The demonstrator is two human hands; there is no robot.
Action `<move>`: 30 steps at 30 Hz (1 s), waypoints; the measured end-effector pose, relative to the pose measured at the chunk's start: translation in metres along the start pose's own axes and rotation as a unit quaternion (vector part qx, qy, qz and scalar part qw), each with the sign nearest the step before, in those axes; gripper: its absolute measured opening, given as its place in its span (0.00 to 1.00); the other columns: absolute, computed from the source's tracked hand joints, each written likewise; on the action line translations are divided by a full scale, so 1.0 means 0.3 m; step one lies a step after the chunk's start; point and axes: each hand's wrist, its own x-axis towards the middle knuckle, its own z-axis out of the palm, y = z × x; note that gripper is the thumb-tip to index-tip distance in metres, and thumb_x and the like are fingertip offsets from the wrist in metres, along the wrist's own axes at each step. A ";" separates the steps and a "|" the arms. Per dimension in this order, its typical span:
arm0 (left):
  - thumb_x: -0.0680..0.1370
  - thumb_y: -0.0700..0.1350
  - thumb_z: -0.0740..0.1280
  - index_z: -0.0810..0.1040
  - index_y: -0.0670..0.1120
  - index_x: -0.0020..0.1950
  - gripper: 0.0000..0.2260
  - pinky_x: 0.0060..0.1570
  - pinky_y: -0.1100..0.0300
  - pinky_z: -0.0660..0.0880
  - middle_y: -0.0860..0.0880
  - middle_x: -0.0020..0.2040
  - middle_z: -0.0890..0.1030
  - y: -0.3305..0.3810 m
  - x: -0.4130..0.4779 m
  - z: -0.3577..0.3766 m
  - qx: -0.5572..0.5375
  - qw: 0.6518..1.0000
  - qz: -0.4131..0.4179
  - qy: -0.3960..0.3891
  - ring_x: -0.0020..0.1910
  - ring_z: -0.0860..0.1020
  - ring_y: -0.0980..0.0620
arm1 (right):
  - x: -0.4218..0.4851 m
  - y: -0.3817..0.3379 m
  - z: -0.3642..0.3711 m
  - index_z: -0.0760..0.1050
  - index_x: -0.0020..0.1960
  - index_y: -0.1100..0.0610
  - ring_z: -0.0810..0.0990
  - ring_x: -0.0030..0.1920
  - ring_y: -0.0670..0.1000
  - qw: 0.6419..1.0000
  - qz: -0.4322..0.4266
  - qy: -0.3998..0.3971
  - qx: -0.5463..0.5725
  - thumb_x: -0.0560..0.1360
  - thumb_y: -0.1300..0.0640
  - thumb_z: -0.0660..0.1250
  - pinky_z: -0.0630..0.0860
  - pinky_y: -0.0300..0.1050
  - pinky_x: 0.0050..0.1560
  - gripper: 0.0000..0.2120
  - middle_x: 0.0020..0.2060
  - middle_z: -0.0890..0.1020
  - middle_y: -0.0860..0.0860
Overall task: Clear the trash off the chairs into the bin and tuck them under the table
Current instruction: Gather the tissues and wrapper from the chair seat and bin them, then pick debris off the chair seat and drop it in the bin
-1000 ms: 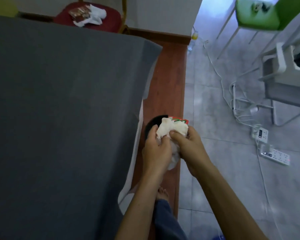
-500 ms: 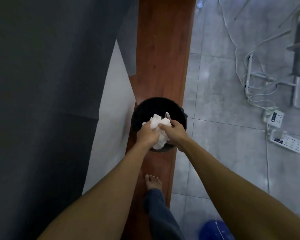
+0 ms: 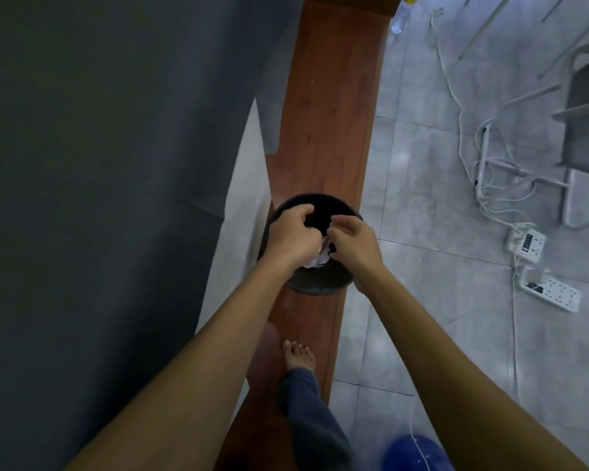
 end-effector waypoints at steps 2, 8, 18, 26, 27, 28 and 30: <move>0.79 0.36 0.60 0.72 0.49 0.74 0.24 0.60 0.65 0.68 0.48 0.72 0.74 0.056 -0.109 -0.079 -0.031 0.997 0.037 0.057 0.70 0.73 0.51 | -0.110 -0.094 -0.009 0.78 0.68 0.54 0.82 0.61 0.51 0.999 -0.034 -0.018 0.028 0.81 0.57 0.67 0.80 0.57 0.64 0.16 0.61 0.84 0.50; 0.80 0.38 0.62 0.75 0.51 0.70 0.19 0.63 0.65 0.73 0.55 0.66 0.79 0.101 -0.494 -0.387 -0.146 0.961 0.168 0.163 0.63 0.76 0.63 | -0.571 -0.428 -0.006 0.80 0.61 0.52 0.86 0.51 0.49 0.979 -0.179 -0.077 0.067 0.81 0.56 0.68 0.85 0.51 0.53 0.09 0.51 0.87 0.50; 0.79 0.35 0.66 0.81 0.51 0.62 0.16 0.61 0.56 0.76 0.54 0.57 0.85 -0.443 -1.121 -0.844 -0.253 0.895 0.134 0.342 0.58 0.82 0.61 | -1.256 -0.626 0.391 0.81 0.59 0.51 0.85 0.50 0.47 0.877 -0.340 -0.329 -0.082 0.79 0.58 0.69 0.82 0.44 0.51 0.09 0.50 0.87 0.50; 0.80 0.40 0.66 0.79 0.54 0.64 0.15 0.55 0.65 0.75 0.59 0.57 0.81 -1.083 -1.429 -0.930 -0.228 0.876 -0.075 0.419 0.54 0.77 0.68 | -1.555 -0.368 0.936 0.78 0.63 0.46 0.82 0.50 0.40 0.778 -0.334 -0.440 -0.299 0.79 0.49 0.69 0.79 0.36 0.52 0.13 0.52 0.82 0.41; 0.80 0.41 0.65 0.79 0.54 0.64 0.15 0.53 0.66 0.73 0.59 0.56 0.81 -1.155 -1.459 -0.923 -0.233 0.871 -0.102 0.419 0.54 0.77 0.66 | -1.580 -0.326 0.994 0.78 0.63 0.46 0.82 0.50 0.40 0.770 -0.322 -0.453 -0.314 0.79 0.49 0.69 0.79 0.37 0.53 0.13 0.51 0.82 0.41; 0.80 0.41 0.65 0.79 0.53 0.63 0.14 0.53 0.65 0.72 0.60 0.55 0.80 -1.241 -1.496 -0.917 -0.236 0.865 -0.130 0.423 0.55 0.78 0.63 | -1.611 -0.276 1.063 0.78 0.63 0.46 0.82 0.50 0.41 0.759 -0.309 -0.468 -0.330 0.80 0.49 0.69 0.80 0.39 0.53 0.12 0.50 0.83 0.42; 0.79 0.41 0.65 0.80 0.51 0.63 0.14 0.53 0.65 0.69 0.60 0.53 0.79 -1.403 -1.551 -0.898 -0.242 0.850 -0.179 0.433 0.53 0.77 0.62 | -1.648 -0.159 1.195 0.79 0.61 0.47 0.83 0.48 0.42 0.737 -0.293 -0.487 -0.365 0.80 0.51 0.69 0.81 0.41 0.52 0.11 0.48 0.84 0.43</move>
